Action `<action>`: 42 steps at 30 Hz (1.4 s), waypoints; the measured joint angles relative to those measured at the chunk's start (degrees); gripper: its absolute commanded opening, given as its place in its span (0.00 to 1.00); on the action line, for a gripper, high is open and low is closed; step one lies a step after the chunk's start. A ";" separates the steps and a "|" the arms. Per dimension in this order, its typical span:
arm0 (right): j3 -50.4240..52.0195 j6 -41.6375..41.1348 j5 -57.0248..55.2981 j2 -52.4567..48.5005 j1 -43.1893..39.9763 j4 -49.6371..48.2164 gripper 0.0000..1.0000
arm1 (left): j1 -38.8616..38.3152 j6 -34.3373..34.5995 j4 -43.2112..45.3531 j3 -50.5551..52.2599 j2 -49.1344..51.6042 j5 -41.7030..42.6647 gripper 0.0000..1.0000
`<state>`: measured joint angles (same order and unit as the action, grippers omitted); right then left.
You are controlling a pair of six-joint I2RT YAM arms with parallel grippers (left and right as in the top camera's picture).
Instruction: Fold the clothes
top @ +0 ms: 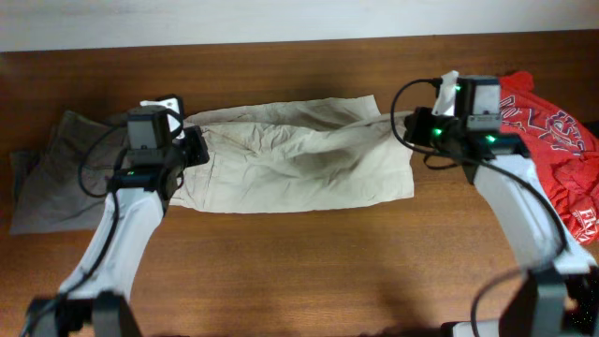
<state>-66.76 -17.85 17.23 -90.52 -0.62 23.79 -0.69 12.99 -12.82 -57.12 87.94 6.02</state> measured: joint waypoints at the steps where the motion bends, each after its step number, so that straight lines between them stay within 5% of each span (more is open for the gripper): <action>1: 0.00 0.00 0.04 -1.70 0.00 -2.16 0.04 | 0.00 0.00 1.25 -0.09 1.44 0.00 0.01; 4: 0.07 -0.11 0.26 -6.78 0.00 -8.83 0.04 | 0.00 0.00 5.16 -0.96 5.05 0.17 0.03; 5: 0.04 -0.13 0.31 -7.80 0.00 -10.64 0.10 | 0.00 0.00 6.03 -1.44 5.70 0.20 0.19; 7: 0.02 -0.04 0.52 -9.79 0.00 -13.16 0.48 | 0.00 -0.17 6.84 -2.45 6.93 0.17 0.59; 9: 0.02 -0.35 0.92 -11.15 0.00 -14.36 0.63 | 0.00 -0.37 7.30 -3.32 7.72 0.15 0.84; 10: 0.02 -0.24 0.92 -11.61 0.00 -14.47 0.67 | 0.00 -0.39 7.32 -3.65 7.91 0.13 0.86; 15: 0.00 1.88 2.75 -11.63 -0.55 -14.14 0.68 | 0.02 -0.46 1.07 -8.07 8.07 0.17 0.82; 20: -0.55 2.91 4.59 -8.22 -2.10 -2.40 0.35 | -0.42 -4.96 -10.32 -16.20 8.04 3.45 0.30; 25: -1.01 3.21 5.25 -5.53 0.66 6.34 0.17 | -5.64 -13.57 -12.33 -16.94 8.28 5.84 0.08; 32: -1.01 3.32 5.42 -9.62 8.39 6.88 0.11 | -14.78 -24.09 -7.54 -17.03 15.58 7.08 0.05; 42: -1.07 3.50 0.92 -17.68 9.99 7.72 0.09 | -14.91 -25.49 -1.05 -17.03 28.37 1.22 0.04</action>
<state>-67.83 -14.35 18.15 -108.20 9.37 31.51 -15.59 -12.49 -13.87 -74.15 116.31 7.25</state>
